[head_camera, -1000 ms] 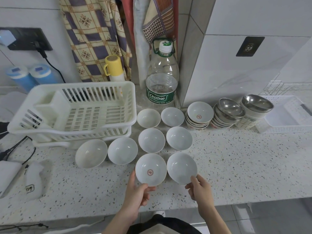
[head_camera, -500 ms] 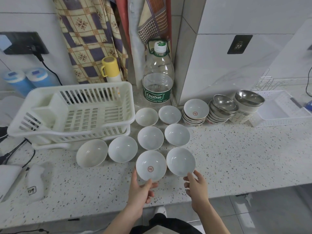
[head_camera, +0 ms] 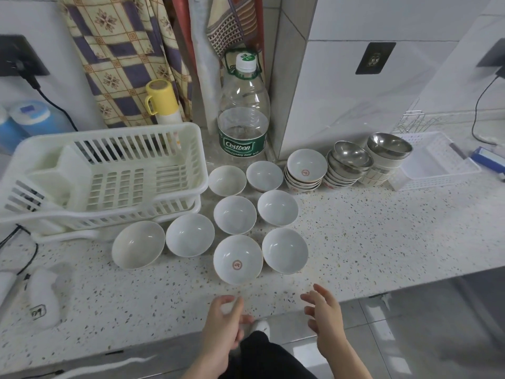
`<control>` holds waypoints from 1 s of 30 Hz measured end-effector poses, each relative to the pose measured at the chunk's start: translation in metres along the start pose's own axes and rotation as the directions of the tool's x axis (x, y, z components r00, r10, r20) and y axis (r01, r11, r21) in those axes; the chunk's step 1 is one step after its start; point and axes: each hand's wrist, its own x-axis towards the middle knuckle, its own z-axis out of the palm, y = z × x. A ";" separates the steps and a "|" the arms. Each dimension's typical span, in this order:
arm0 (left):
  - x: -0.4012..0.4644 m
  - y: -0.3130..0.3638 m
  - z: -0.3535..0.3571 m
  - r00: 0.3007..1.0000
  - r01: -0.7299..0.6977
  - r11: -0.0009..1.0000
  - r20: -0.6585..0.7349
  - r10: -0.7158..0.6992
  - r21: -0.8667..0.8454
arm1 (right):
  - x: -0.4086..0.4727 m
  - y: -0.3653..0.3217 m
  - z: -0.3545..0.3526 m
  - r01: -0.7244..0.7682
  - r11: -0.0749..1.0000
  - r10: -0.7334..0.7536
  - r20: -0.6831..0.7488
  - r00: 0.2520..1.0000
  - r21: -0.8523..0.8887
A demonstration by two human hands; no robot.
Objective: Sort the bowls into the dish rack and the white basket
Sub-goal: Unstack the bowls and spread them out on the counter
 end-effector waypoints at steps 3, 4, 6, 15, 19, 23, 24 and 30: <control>-0.013 0.002 0.008 0.999 -0.020 1.000 0.039 0.020 0.005 | 0.004 -0.003 -0.009 0.007 1.000 -0.006 -0.024 1.000 0.026; -0.016 0.005 0.011 0.998 -0.033 0.999 0.046 0.033 0.002 | 0.006 -0.006 -0.011 0.014 0.999 -0.013 -0.024 1.000 0.038; -0.020 0.013 0.019 0.996 -0.075 0.997 0.051 0.074 0.005 | 0.013 -0.017 -0.013 0.037 0.997 -0.036 -0.022 0.999 0.070; 0.008 0.095 0.088 0.962 -0.270 0.963 0.041 0.270 -0.017 | 0.071 -0.098 -0.021 0.130 0.984 -0.140 0.082 0.987 0.121; 0.049 0.144 0.136 0.953 -0.302 0.953 0.024 0.302 0.005 | 0.106 -0.142 -0.029 0.135 0.991 -0.135 0.187 0.973 0.015; 0.090 0.192 0.177 0.965 -0.262 0.965 -0.013 0.263 0.014 | 0.134 -0.174 -0.034 0.133 0.986 -0.103 0.257 0.961 -0.100; 0.098 0.201 0.186 0.970 -0.242 0.970 -0.027 0.242 -0.019 | 0.140 -0.180 -0.034 0.129 0.985 -0.095 0.267 0.959 -0.113; 0.142 0.223 0.219 0.989 -0.126 0.981 -0.100 0.112 -0.146 | 0.163 -0.199 -0.029 0.060 0.990 -0.015 0.341 0.940 -0.124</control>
